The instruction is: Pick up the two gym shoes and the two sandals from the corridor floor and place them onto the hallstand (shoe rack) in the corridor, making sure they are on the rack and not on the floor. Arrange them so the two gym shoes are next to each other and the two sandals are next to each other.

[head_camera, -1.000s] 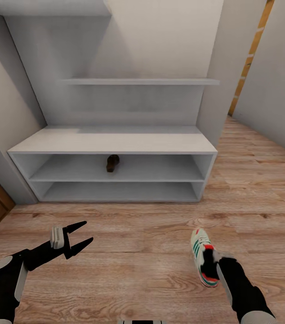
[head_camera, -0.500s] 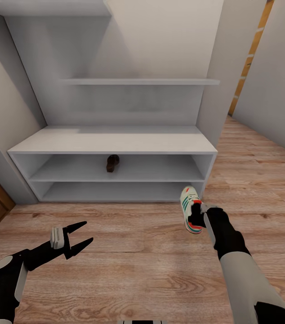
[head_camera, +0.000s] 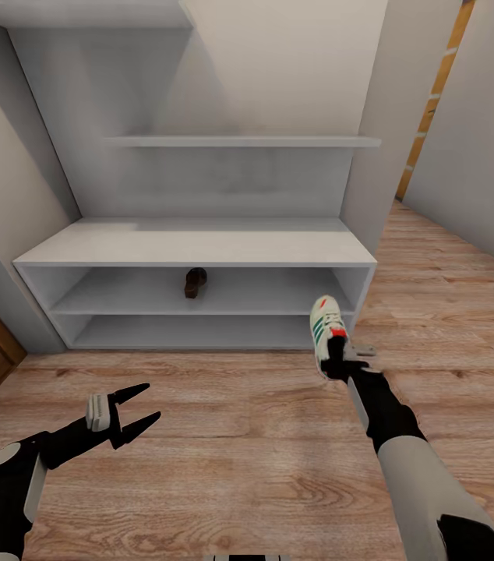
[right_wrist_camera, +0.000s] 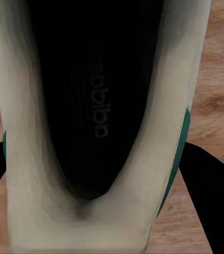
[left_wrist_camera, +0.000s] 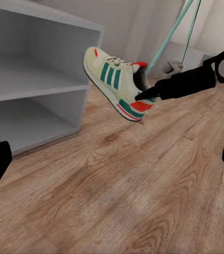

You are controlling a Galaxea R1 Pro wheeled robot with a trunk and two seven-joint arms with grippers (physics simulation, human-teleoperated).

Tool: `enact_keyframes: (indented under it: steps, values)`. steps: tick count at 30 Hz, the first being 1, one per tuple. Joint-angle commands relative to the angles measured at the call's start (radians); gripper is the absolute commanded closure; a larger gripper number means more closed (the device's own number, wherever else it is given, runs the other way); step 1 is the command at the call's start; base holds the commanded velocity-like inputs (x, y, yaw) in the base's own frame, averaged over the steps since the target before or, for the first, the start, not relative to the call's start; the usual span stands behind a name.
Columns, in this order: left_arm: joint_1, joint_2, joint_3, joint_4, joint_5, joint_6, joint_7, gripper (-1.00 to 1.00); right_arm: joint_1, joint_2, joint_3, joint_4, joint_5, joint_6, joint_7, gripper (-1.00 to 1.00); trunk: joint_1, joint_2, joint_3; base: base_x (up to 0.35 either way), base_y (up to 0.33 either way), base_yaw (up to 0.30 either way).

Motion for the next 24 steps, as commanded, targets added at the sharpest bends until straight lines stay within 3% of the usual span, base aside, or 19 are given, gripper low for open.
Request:
enact_keyframes:
  steps: [1, 7, 24]
  values:
    - [-0.001, 0.001, 0.001, 0.000, 0.000, 0.006, -0.004, -1.00, -0.001, 0.001, -0.004, 0.001, 0.010, 0.000, 0.002, 1.00, 0.000, 0.000, -0.001, 0.000, 0.000, 0.000]
    - [-0.001, 0.034, 0.002, -0.004, 0.001, 0.009, -0.005, -1.00, 0.001, 0.000, -0.006, 0.009, 0.010, -0.018, 0.004, 1.00, 0.000, 0.000, -0.001, 0.000, 0.127, 0.000]
    - [-0.001, 0.041, 0.002, -0.005, 0.004, 0.034, -0.005, -1.00, 0.001, -0.001, -0.006, 0.009, 0.009, -0.020, 0.004, 1.00, 0.000, 0.000, -0.001, 0.000, 0.307, 0.000]
